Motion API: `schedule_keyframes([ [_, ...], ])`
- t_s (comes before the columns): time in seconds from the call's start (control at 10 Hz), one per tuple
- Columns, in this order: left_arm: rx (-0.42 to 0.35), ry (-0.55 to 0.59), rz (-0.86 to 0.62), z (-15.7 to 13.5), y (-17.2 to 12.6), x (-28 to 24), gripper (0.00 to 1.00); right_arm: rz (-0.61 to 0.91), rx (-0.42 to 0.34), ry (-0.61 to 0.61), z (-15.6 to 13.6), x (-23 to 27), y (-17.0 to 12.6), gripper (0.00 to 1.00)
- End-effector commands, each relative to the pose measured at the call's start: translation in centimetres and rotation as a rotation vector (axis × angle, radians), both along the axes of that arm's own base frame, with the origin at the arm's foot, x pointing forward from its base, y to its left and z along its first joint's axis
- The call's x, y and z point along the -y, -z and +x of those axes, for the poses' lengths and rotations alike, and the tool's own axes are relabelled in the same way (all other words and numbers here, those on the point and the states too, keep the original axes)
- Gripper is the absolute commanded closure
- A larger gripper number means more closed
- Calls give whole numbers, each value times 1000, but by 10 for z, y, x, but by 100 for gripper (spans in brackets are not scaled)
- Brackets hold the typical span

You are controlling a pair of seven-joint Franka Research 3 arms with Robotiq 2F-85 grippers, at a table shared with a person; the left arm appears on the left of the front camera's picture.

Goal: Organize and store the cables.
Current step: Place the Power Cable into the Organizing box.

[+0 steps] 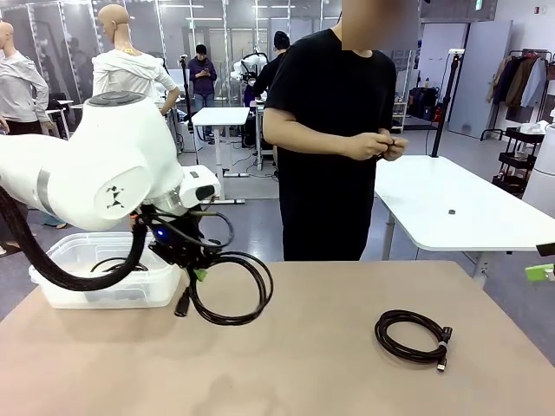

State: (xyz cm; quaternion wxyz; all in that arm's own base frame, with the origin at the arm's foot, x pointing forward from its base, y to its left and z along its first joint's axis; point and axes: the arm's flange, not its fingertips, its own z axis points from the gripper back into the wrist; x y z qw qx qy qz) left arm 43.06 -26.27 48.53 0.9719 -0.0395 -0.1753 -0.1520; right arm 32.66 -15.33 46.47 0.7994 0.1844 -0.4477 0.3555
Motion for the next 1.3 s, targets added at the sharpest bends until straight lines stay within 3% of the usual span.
schedule_keyframes([
  [0.0, 17, 98, -21, 41, -29, -63, 83, -1, -16, 14, -2, -4, 0, 0],
  [0.3, 146, 129, -92, 86, -74, -181, 83, -1, -16, 14, -2, -4, 0, 0],
  [0.7, 154, 69, -92, 158, -39, -259, 83, -1, -16, 14, -2, -4, 0, 0],
  [1.2, 106, 18, -78, 206, 8, -293, 83, -1, -16, 14, -2, -4, 0, 0],
])
